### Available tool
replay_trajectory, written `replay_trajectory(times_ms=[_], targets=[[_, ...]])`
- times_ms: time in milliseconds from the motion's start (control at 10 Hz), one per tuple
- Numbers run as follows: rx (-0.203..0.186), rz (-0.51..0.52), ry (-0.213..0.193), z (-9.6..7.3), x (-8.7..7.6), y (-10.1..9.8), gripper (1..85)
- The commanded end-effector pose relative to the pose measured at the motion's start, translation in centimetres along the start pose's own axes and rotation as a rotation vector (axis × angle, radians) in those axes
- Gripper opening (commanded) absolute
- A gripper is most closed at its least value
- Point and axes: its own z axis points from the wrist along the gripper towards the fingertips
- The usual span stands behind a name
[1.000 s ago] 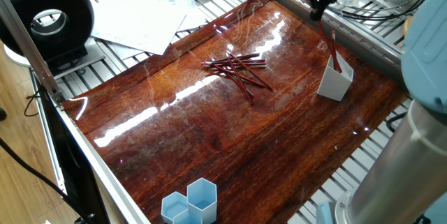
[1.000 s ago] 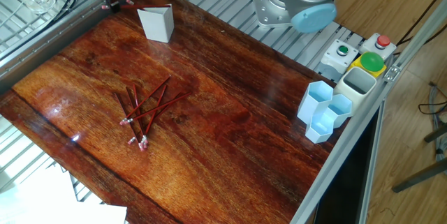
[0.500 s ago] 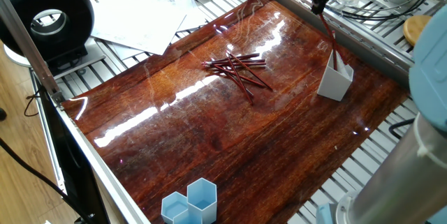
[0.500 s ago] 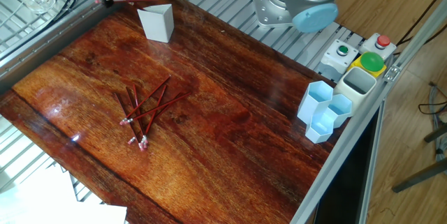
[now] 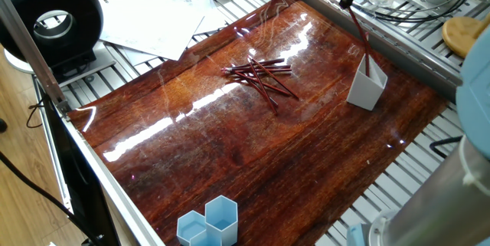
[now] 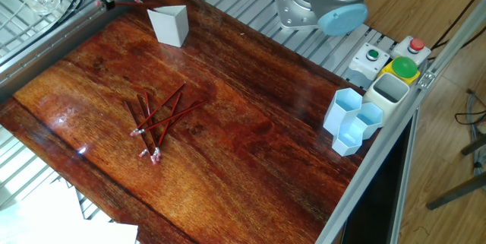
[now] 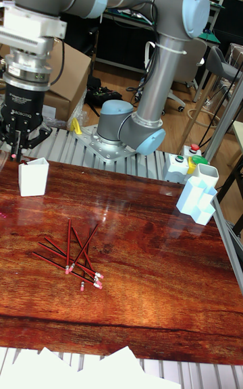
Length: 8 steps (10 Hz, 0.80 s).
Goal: Put the pen into the pen holder
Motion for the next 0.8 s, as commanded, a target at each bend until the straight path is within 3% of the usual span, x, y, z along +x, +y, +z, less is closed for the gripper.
replay_trajectory(times_ms=[0,300,700], targets=[[0.008,-0.024,-0.079,-0.5,-1.3,1.0,1.0],[0.021,-0.052,-0.133,-1.3,-1.9,1.3,1.0],[0.017,-0.020,-0.105,-1.7,0.0,1.9,1.0]])
